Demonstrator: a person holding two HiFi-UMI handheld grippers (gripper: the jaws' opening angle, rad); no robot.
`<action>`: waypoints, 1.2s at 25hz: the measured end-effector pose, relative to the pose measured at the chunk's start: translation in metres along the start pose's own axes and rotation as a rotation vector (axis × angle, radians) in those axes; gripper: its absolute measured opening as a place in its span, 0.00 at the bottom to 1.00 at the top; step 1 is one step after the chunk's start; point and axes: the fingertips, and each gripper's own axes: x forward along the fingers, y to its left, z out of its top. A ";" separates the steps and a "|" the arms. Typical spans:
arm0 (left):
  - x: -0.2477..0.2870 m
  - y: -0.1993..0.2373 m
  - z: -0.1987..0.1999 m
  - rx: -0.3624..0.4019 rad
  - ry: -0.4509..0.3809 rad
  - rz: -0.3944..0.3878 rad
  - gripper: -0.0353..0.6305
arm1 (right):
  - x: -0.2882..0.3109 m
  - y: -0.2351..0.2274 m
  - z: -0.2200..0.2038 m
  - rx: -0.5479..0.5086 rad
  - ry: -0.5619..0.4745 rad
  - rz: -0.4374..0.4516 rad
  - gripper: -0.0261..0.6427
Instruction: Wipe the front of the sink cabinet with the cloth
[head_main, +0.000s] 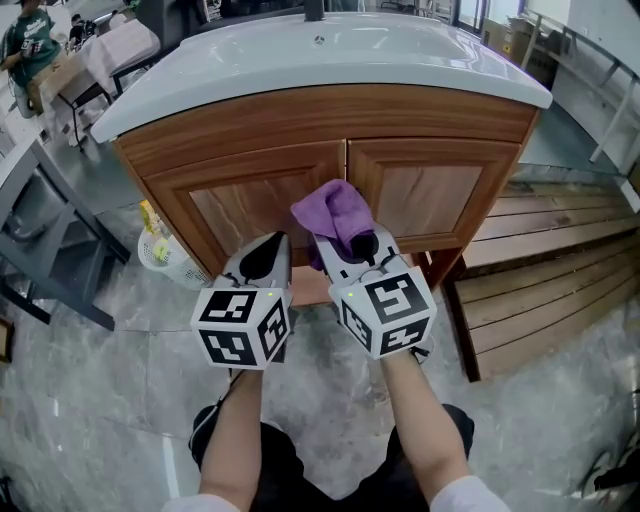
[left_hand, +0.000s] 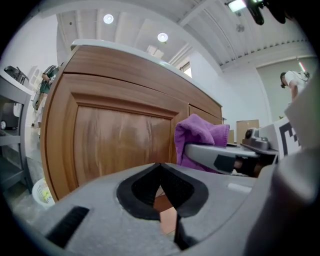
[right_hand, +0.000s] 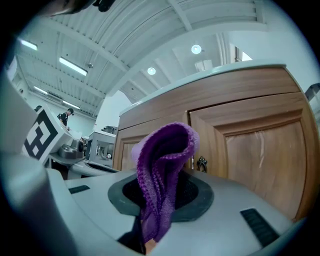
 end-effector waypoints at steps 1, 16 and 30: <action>0.002 -0.002 -0.001 -0.002 0.001 -0.006 0.06 | -0.002 -0.002 0.001 0.011 -0.003 0.000 0.17; 0.022 -0.031 0.000 -0.009 -0.010 -0.085 0.06 | -0.034 -0.051 -0.003 0.034 0.001 -0.084 0.17; 0.031 -0.044 -0.001 -0.011 -0.007 -0.109 0.06 | -0.059 -0.114 -0.012 -0.043 0.054 -0.208 0.17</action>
